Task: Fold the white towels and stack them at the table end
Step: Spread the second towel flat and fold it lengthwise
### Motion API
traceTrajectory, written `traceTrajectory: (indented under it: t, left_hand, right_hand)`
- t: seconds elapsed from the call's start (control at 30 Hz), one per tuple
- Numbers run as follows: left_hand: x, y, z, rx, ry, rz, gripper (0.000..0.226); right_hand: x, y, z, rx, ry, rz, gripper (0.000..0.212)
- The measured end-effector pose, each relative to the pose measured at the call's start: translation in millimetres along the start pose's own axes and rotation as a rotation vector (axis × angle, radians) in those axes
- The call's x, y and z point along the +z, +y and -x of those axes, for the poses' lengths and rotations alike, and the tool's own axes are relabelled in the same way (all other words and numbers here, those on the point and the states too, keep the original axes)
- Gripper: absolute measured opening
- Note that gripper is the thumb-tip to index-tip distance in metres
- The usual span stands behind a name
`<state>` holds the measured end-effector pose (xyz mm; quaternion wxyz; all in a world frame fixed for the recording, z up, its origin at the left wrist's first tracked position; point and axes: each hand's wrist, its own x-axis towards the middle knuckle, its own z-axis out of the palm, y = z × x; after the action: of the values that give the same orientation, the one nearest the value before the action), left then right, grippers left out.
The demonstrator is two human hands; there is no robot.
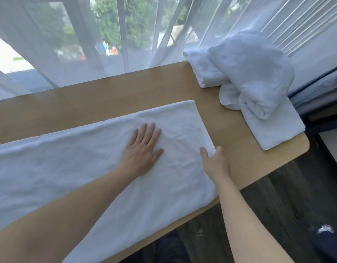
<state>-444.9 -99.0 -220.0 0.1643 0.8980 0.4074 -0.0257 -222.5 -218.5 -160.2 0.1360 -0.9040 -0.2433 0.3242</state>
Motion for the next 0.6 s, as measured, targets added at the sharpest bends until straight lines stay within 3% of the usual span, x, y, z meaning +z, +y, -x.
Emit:
traceTrajectory:
  t: [0.13,0.37,0.47,0.6]
  left_hand:
    - [-13,-23,-29,-0.088,0.018,-0.042,0.075]
    - [-16,-13,-48,-0.093,0.007,-0.065,0.070]
    - [-19,-14,-57,-0.124,0.038,-0.048,0.069]
    - [-24,-17,-70,-0.170,0.080,-0.006,0.072]
  right_hand:
    - [-3,0,-16,-0.084,-0.054,0.206,0.056]
    - [1,16,-25,-0.125,0.103,0.225,0.039]
    - [-4,9,-32,-0.260,0.094,0.219,0.038]
    - [-23,-1,-45,-0.400,0.232,0.132,0.038]
